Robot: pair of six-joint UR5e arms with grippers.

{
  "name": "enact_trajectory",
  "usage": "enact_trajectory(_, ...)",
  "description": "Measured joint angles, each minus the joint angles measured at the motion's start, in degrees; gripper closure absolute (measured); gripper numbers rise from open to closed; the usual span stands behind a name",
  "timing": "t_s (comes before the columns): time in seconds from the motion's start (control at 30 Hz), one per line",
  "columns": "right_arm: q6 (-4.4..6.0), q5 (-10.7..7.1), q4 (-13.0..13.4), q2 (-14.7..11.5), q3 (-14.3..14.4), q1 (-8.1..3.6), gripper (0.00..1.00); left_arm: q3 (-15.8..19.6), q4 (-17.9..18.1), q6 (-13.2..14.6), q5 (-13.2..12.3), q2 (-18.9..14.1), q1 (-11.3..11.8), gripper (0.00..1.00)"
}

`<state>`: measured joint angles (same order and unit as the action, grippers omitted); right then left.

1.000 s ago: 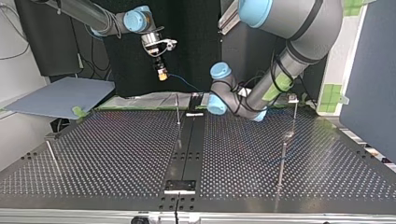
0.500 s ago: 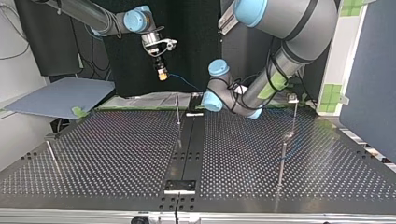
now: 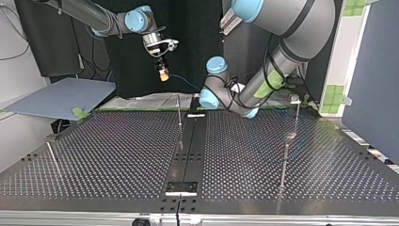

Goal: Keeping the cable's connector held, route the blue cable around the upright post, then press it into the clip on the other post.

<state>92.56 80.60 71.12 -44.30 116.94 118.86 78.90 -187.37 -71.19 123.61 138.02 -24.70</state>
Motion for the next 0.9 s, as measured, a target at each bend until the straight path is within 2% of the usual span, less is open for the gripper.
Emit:
enact_trajectory(0.17, 0.00, 0.00, -0.01, -0.02, -0.01, 0.00, 1.00, -0.03, -0.30, -1.83, 0.37, 0.92, -0.08, 0.01)
enact_trajectory(0.37, 0.00, 0.00, -0.01, -0.04, 0.00, 0.01, 1.00, -0.03, -0.61, -0.95, 2.52, 3.25, -0.47, 0.01)
enact_trajectory(0.47, 0.00, 0.00, -0.01, -0.04, 0.00, 0.01, 1.00, -0.03, -0.21, -0.68, 2.73, 4.41, -0.67, 0.01)
enact_trajectory(0.9, 0.00, 0.00, -0.03, 0.00, 0.00, 0.00, 1.00, -0.03, 1.60, -2.45, -1.18, 5.17, -1.30, 0.01)
